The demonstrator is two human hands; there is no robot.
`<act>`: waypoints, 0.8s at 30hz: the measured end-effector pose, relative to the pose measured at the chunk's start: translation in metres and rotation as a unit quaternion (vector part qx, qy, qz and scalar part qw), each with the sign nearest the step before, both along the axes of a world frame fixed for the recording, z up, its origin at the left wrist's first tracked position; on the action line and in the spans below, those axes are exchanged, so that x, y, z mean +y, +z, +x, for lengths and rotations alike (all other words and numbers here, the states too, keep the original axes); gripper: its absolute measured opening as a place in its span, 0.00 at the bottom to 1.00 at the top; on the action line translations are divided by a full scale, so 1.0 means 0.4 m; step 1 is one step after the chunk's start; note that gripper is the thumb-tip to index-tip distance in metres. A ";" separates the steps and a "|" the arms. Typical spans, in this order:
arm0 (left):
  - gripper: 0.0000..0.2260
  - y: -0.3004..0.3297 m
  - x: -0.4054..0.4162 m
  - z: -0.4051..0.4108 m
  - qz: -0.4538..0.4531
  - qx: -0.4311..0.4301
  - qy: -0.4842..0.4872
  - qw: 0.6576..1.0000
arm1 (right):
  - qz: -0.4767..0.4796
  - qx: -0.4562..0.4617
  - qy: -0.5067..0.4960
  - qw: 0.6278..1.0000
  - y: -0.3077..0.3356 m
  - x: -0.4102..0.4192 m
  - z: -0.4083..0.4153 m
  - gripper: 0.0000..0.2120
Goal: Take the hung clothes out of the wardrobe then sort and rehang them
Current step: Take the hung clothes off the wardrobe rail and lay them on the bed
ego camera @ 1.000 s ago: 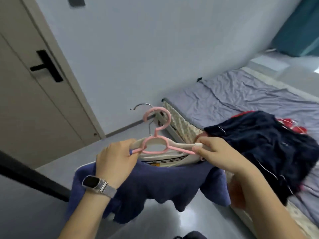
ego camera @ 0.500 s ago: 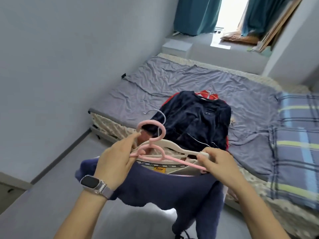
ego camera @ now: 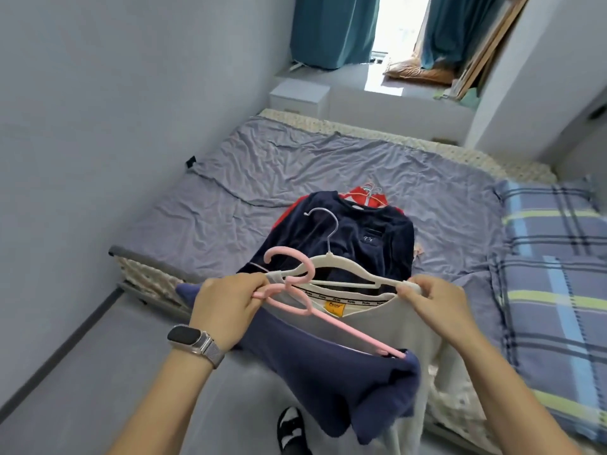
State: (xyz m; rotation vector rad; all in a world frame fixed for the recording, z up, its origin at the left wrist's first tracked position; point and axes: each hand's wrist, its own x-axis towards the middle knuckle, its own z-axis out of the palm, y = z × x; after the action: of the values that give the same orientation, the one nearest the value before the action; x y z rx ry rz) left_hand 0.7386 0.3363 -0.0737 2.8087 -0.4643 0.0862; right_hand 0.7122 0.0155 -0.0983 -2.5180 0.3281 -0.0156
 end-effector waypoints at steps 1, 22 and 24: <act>0.16 -0.002 -0.004 0.040 -0.008 0.002 -0.013 1.000 | 0.005 -0.004 -0.008 1.000 0.006 -0.004 0.034 0.16; 0.15 0.057 -0.263 0.674 -0.008 0.067 0.011 0.998 | 0.099 0.004 -0.036 0.994 0.004 -0.368 0.911 0.23; 0.14 0.038 -0.294 0.725 -0.020 0.082 0.026 0.996 | 0.094 0.024 -0.036 0.995 -0.027 -0.408 0.988 0.25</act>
State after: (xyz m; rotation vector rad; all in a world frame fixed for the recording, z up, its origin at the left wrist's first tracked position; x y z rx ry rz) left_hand 1.0285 0.2186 -0.0583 2.7611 -0.3465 -0.1218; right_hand 1.1074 -0.1478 -0.1093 -2.3226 0.4205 0.0448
